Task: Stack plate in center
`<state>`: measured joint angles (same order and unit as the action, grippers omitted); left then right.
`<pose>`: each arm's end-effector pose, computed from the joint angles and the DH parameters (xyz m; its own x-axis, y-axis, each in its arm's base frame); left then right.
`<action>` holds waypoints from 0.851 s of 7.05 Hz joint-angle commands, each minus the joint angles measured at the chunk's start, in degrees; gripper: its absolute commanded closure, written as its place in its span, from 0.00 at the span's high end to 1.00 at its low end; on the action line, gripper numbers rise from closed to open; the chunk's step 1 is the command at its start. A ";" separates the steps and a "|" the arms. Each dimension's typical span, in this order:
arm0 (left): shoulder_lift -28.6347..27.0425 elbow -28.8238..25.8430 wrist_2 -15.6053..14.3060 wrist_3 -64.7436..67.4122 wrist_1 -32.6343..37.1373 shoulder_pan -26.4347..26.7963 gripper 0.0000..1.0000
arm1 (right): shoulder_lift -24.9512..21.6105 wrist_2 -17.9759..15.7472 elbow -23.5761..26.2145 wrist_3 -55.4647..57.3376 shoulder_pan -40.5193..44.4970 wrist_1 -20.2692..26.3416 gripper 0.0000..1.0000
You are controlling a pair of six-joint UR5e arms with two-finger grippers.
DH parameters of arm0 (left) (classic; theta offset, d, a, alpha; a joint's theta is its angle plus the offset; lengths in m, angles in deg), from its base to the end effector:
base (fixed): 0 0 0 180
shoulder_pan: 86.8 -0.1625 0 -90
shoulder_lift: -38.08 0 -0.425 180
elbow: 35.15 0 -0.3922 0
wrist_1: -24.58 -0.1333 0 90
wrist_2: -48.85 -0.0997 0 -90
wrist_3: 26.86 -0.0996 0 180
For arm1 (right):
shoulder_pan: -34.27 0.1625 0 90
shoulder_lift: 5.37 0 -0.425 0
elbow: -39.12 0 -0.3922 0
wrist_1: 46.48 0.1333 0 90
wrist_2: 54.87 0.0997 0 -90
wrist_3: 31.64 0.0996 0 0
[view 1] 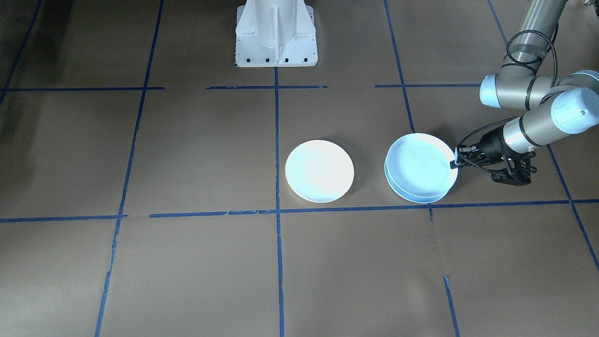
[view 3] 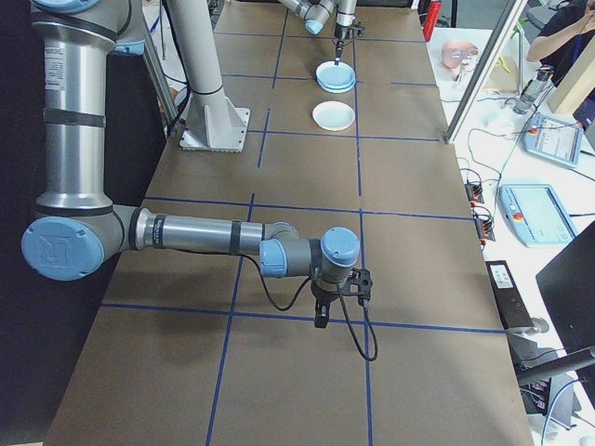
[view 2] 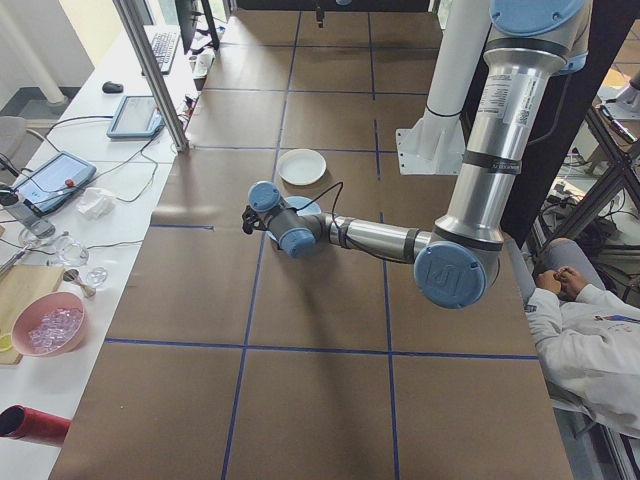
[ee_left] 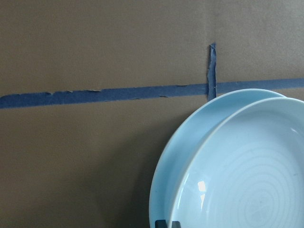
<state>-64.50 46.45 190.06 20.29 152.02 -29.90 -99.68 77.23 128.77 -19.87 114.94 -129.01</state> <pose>0.2809 -0.5328 0.5291 0.4639 0.0685 -0.8832 -0.1002 0.9947 0.0245 -0.0093 -0.4668 0.6871 0.7446 0.0515 0.6655 0.0103 0.9960 -0.0886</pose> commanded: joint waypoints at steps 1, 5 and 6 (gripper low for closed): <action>0.01 -0.12 -0.14 0.23 0.00 -0.04 0.00 | 0.00 0.00 0.00 0.00 0.02 0.00 1.00; -0.43 -0.12 -0.14 0.58 0.17 -0.04 0.00 | 0.00 0.00 0.00 0.00 0.02 0.00 1.00; -0.43 -0.21 -0.14 0.50 0.17 -0.04 0.00 | 0.00 0.00 0.00 0.00 -0.07 0.00 1.00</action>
<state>-64.88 46.33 189.92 20.84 152.18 -29.94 -99.68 77.23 128.77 -19.86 114.92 -129.00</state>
